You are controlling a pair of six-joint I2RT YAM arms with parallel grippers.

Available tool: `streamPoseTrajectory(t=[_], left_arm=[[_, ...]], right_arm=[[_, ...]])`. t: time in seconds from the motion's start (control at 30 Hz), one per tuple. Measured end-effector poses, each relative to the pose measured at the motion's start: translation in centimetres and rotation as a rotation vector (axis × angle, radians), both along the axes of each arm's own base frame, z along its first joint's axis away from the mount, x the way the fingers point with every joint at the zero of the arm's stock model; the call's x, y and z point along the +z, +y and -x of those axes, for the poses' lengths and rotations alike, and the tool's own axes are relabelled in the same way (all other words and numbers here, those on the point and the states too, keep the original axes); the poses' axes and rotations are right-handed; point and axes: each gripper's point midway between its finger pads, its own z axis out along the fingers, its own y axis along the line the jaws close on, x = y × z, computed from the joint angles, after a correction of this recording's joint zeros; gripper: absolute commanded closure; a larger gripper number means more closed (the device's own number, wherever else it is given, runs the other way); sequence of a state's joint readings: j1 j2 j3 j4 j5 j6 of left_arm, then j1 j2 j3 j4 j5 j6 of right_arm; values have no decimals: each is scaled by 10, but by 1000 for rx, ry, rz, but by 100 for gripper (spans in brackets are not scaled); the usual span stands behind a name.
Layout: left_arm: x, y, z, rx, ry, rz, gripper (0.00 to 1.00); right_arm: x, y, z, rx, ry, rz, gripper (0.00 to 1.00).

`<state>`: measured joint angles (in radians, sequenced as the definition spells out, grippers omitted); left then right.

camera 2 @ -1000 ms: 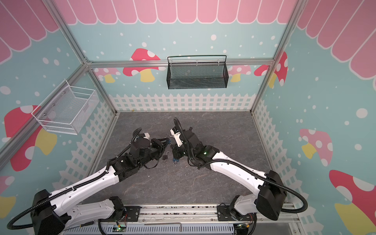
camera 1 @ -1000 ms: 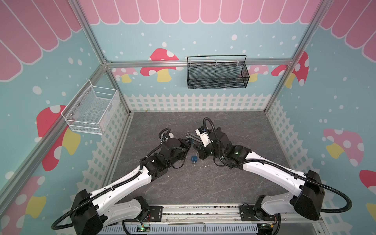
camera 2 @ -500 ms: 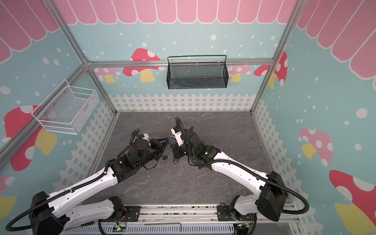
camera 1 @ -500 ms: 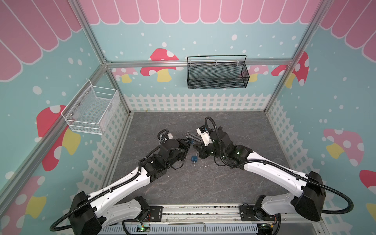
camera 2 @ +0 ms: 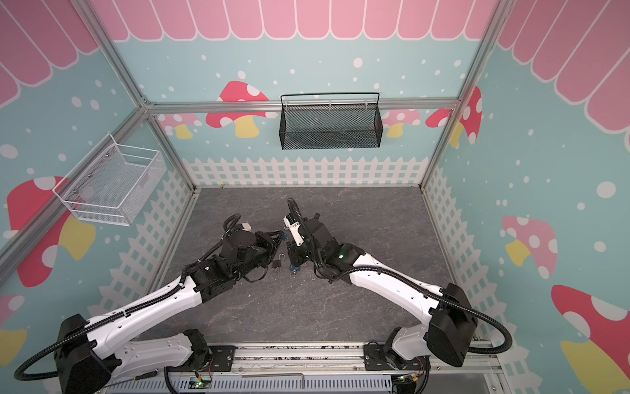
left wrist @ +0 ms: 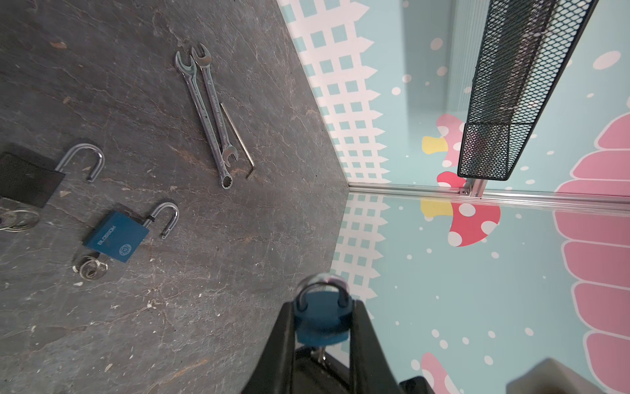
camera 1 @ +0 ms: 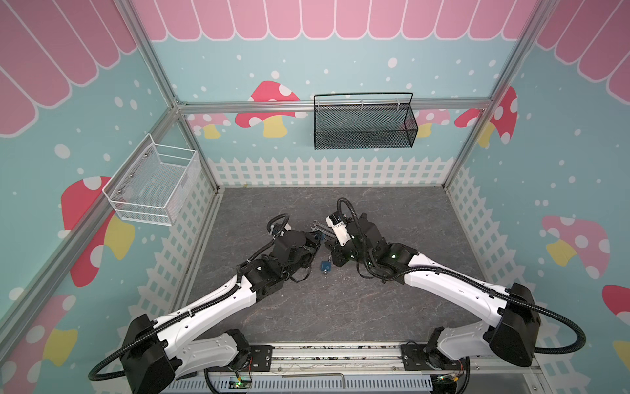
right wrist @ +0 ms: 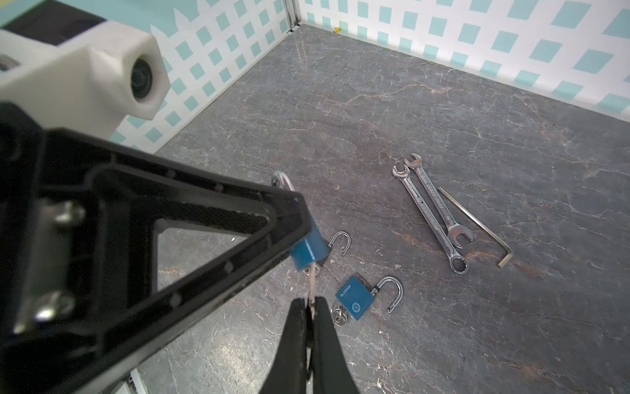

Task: Unlock with the key

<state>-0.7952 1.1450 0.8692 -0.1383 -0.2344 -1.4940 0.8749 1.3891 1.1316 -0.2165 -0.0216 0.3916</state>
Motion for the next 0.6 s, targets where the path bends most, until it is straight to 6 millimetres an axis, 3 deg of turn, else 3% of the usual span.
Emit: streamPoseTrajectory(t=[0.6], left_arm=[[7,-1,3,-64,-32,-21,100]], right_arm=[[9,-2,6,55,43,-63,100]])
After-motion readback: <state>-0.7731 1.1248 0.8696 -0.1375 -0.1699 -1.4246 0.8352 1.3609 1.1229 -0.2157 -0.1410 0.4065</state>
